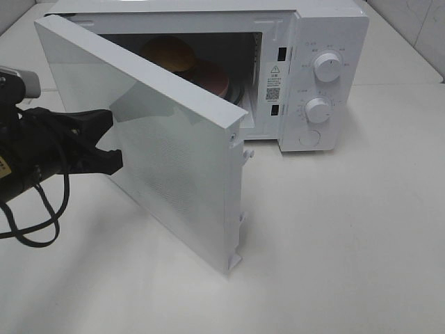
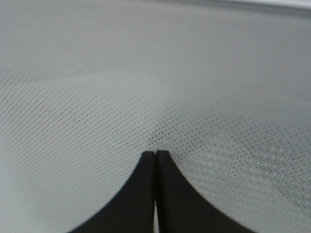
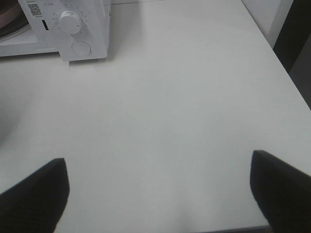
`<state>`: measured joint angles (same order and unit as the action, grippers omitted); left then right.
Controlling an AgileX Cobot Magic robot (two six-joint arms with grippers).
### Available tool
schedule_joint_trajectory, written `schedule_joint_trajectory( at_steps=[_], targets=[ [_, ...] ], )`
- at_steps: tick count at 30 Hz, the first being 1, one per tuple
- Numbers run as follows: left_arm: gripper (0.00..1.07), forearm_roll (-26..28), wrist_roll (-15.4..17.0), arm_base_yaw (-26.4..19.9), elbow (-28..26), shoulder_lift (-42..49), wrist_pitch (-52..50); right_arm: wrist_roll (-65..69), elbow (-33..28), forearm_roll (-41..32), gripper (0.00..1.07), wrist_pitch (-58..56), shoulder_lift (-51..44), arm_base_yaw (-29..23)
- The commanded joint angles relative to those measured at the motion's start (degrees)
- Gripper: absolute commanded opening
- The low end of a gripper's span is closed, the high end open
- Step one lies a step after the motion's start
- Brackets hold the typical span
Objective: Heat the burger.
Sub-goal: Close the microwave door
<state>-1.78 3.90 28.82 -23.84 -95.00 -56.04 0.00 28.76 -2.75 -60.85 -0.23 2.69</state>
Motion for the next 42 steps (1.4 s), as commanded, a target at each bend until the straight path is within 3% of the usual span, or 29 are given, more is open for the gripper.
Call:
schedule_joint_trajectory(
  at_steps=[1, 7, 12, 24, 27, 31, 42],
  targets=[
    [0.0, 0.63, -0.29, 0.74, -1.78, -0.17, -0.11, -0.4, -0.06, 0.29, 0.97, 0.4, -1.15, 0.0],
    [0.0, 1.03, -0.11, 1.43, -4.87, -3.32, 0.57, -0.4, -0.06, 0.29, 0.97, 0.4, -1.15, 0.0],
    [0.0, 6.3, -1.95, 4.58, -8.82, -6.53, 0.46, -0.4, -0.06, 0.29, 0.97, 0.4, -1.15, 0.0],
    [0.0, 11.23, -2.23, 9.05, -17.99, -12.89, 0.34, -0.4, -0.06, 0.17, 0.97, 0.4, -1.15, 0.0],
    [0.0, 13.87, -3.9, 10.26, -20.23, -13.75, 0.17, -0.4, -0.06, 0.17, 0.97, 0.4, -1.15, 0.0],
    [0.0, 22.29, -8.48, 12.15, -24.58, -15.87, 0.34, -0.4, -0.06, 0.11, 0.97, 0.4, -1.15, 0.0],
    [0.0, 29.28, -14.04, 14.15, -31.63, -20.17, 0.57, -0.4, -0.06, 0.0, 0.97, 0.4, -1.15, 0.0]
  ],
)
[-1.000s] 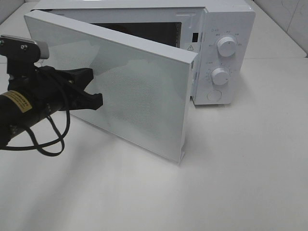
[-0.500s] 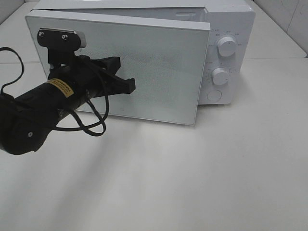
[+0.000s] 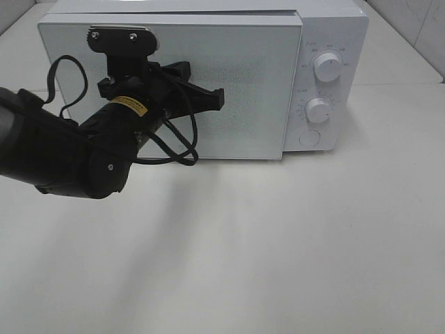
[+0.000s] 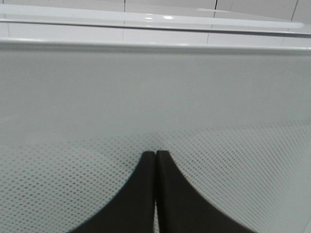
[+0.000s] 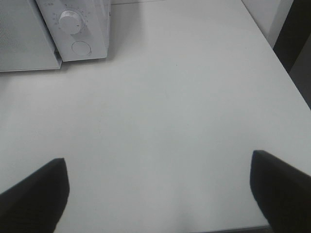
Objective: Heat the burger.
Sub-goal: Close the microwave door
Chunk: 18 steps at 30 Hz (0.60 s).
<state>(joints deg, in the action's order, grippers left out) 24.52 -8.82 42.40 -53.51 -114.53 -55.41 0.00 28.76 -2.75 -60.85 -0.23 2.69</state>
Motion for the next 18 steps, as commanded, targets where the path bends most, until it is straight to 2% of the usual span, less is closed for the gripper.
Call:
schedule_joint_trajectory(
  at_steps=[1, 2, 3, 5, 6, 15, 17, 18],
  targets=[
    [0.0, 4.64, -2.41, 0.92, -3.21, -0.86, -0.17, -0.4, -0.06, -0.11, 0.97, 0.4, -1.15, 0.0],
    [0.0, 4.64, -2.41, 0.92, -3.21, -0.86, -0.17, -0.4, -0.06, -0.11, 0.97, 0.4, -1.15, 0.0],
    [0.0, 5.67, -4.3, 1.15, -4.24, -1.03, -0.17, -0.4, -0.06, -0.11, 0.97, 0.4, -1.15, 0.0],
    [0.0, 6.07, -5.33, 1.2, -4.87, -1.26, -0.17, -0.4, -0.06, -0.11, 0.97, 0.4, -1.15, 0.0],
    [0.0, 6.7, -6.88, 1.38, -5.84, -1.78, -0.17, -0.4, -0.06, -0.11, 0.97, 0.4, -1.15, 0.0],
    [0.0, 7.39, -7.39, 1.55, -10.54, -4.18, -0.06, -0.4, -0.06, -0.23, 0.97, 0.4, -1.15, 0.0],
    [0.0, 7.62, -8.19, 1.55, -11.12, -4.35, -0.06, -0.4, -0.06, -0.23, 0.97, 0.4, -1.15, 0.0],
    [0.0, 8.65, -10.14, 1.55, -12.09, -4.87, -0.06, -0.4, -0.06, -0.29, 0.97, 0.4, -1.15, 0.0]
  ],
)
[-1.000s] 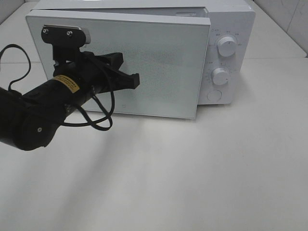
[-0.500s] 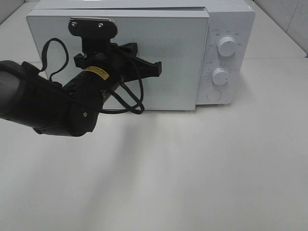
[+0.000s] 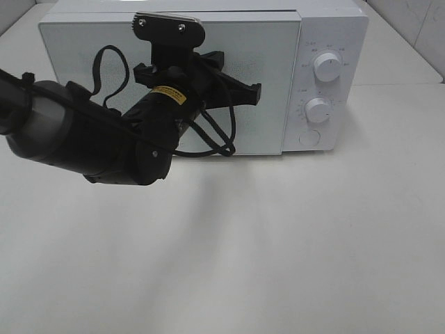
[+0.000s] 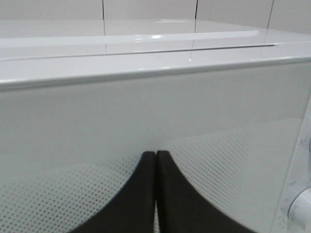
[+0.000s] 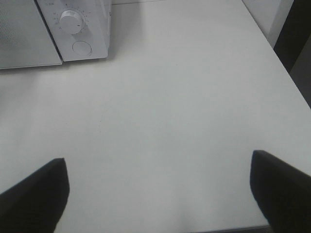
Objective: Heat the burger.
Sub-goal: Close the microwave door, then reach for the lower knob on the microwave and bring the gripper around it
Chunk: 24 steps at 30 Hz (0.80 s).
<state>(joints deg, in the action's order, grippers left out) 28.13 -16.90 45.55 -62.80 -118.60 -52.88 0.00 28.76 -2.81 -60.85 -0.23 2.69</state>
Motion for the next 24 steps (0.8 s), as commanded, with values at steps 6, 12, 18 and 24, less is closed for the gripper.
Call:
schedule_joint_trajectory(
  at_steps=[6, 12, 18, 24],
  targets=[
    [0.0, 6.76, -3.84, -2.06, -5.96, -2.69, -1.09, -0.34, -0.06, -0.23, 0.97, 0.4, -1.15, 0.0],
    [0.0, 6.76, -3.9, -1.66, -6.42, -2.81, 0.57, -0.34, -0.06, -0.23, 0.97, 0.4, -1.15, 0.0],
    [0.0, 10.26, -3.9, 0.92, -6.36, -2.35, 1.6, -0.34, -0.06, -0.23, 0.97, 0.4, -1.15, 0.0],
    [0.0, 10.08, -5.84, 4.24, -6.36, 1.66, 17.42, 0.0, -0.06, -0.34, 0.97, 0.4, -1.15, 0.0]
  ],
)
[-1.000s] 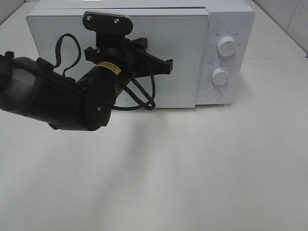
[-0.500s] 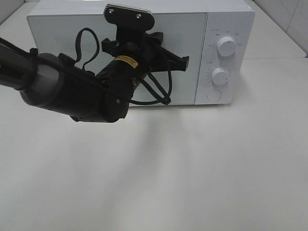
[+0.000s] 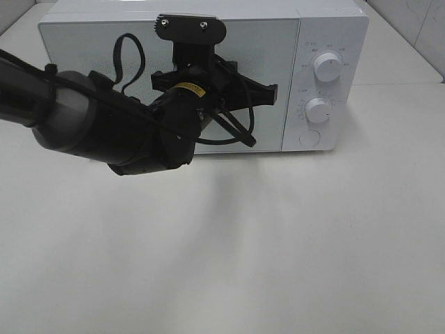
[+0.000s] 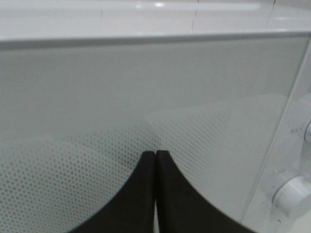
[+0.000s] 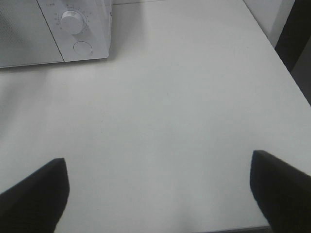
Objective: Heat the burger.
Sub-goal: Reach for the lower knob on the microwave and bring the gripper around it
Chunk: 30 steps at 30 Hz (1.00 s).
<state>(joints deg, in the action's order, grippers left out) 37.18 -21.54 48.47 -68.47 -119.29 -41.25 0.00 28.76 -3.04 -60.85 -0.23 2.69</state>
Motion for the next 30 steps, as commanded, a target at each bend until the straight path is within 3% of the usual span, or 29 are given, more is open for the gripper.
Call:
schedule_joint_trajectory(
  at_steps=[1, 7, 11, 13, 15, 18, 19, 21, 22, 23, 24, 25, 26, 27, 28, 29, 30],
  targets=[
    [0.0, 1.03, -1.2, 1.32, -0.69, 2.35, 5.79, 0.0, -0.06, -0.11, 0.97, 0.4, -1.15, 0.0],
    [0.0, 0.97, -2.01, 4.3, -0.69, 6.76, 19.08, 0.0, -0.06, -0.23, 0.97, 0.4, -1.15, 0.0],
    [0.0, -2.18, -2.01, 4.35, -0.69, 10.66, 39.13, 0.0, -0.06, -0.23, 0.97, 0.4, -1.15, 0.0],
    [0.0, -3.27, -1.95, 4.35, -0.69, 11.52, 43.14, 0.0, -0.06, -0.23, 0.97, 0.4, -1.15, 0.0],
    [0.0, -6.36, -0.52, 4.35, -0.69, 13.87, 52.65, 0.0, -0.06, -0.23, 0.97, 0.4, -1.15, 0.0],
    [0.03, -8.54, 2.01, 4.18, -0.69, 15.41, 57.52, 0.0, -0.06, -0.23, 0.97, 0.4, -1.15, 0.0],
    [0.07, -9.51, 3.38, 4.18, -0.69, 16.1, 59.13, 0.0, -0.06, -0.23, 0.97, 0.4, -1.15, 0.0],
    [0.28, -13.81, 9.85, 4.18, -0.69, 18.45, 63.66, 0.0, -0.06, -0.23, 0.97, 0.4, -1.15, 0.0],
    [0.28, -13.81, 9.85, 4.18, -0.69, 18.45, 63.66, 0.0, -0.06, -0.23, 0.97, 0.4, -1.15, 0.0],
    [0.56, -17.25, 15.58, 4.18, -0.69, 19.88, 66.63, 0.0, -0.06, -0.23, 0.97, 0.4, -1.15, 0.0],
    [0.71, -19.42, 19.71, 4.13, -0.69, 20.57, 68.12, 0.0, -0.06, -0.23, 0.97, 0.4, -1.15, 0.0],
    [0.71, -19.42, 19.71, 4.13, -0.69, 20.57, 68.12, 0.0, -0.06, -0.23, 0.97, 0.4, -1.15, 0.0],
    [0.99, -25.27, 26.7, 4.13, -0.69, 21.66, 71.56, 0.0, -0.06, -0.23, 0.97, 0.4, -1.15, 0.0],
    [1.02, -28.13, 29.16, 4.13, -0.69, 22.29, 73.22, 0.0, -0.06, -0.23, 0.97, 0.4, -1.15, 0.0],
    [1.02, -28.13, 29.16, 4.13, -0.69, 22.29, 73.22, 0.0, -0.06, -0.23, 0.97, 0.4, -1.15, 0.0],
    [1.02, -34.89, 34.66, 4.13, -0.69, 23.55, 77.06, 0.0, -0.06, -0.23, 0.97, 0.4, -1.15, 0.0],
    [1.02, -36.84, 36.44, 4.13, -0.69, 24.18, 78.55, 0.0, -0.06, -0.23, 0.97, 0.4, -1.15, 0.0]
  ],
)
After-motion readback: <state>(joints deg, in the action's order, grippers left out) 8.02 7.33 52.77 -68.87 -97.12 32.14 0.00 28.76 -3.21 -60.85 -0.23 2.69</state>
